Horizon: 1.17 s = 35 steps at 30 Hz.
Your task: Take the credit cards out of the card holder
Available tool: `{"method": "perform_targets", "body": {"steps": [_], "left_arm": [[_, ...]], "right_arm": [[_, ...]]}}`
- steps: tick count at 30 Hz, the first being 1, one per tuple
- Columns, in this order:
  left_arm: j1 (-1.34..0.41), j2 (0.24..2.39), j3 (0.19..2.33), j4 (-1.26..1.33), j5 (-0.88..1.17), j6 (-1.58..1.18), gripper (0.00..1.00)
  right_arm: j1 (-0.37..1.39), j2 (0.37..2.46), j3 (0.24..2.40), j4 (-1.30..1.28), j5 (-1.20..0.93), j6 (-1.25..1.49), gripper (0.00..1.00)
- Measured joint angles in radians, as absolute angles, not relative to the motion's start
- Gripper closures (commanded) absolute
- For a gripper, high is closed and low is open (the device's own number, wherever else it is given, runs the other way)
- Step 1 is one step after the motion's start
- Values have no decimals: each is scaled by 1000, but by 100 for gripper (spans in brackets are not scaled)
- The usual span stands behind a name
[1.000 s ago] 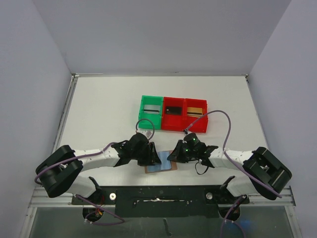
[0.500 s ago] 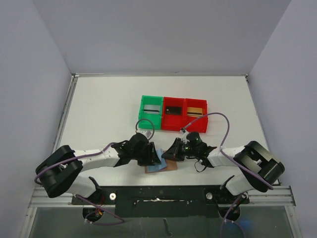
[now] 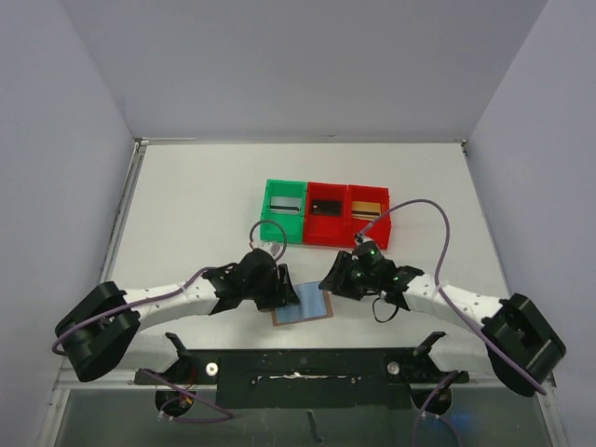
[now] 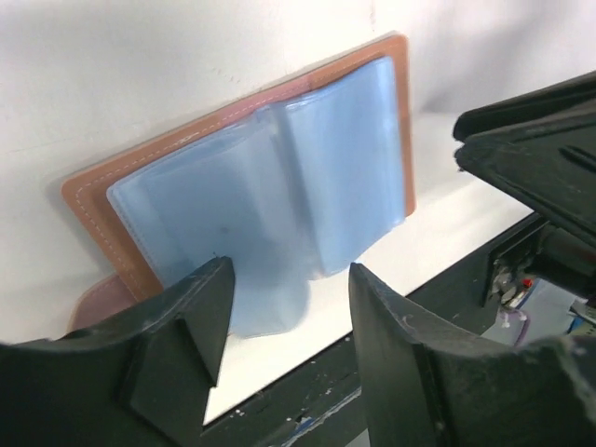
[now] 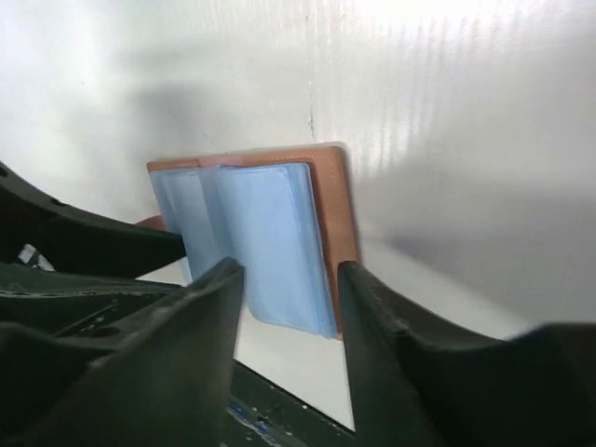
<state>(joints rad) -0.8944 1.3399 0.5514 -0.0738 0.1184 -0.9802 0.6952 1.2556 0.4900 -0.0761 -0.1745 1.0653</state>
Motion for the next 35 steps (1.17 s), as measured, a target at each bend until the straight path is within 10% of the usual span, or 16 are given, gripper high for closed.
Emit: {"method": "perform_targets", "body": {"steps": [9, 22, 35], "left_arm": [[-814, 1134, 693, -239, 15, -905, 29], [-265, 963, 930, -604, -76, -623, 16], [-194, 878, 1283, -735, -214, -544, 16]], "right_arm": [[632, 916, 643, -347, 118, 860, 0], [93, 949, 936, -419, 189, 458, 2], [79, 867, 1249, -440, 30, 290, 3]]}}
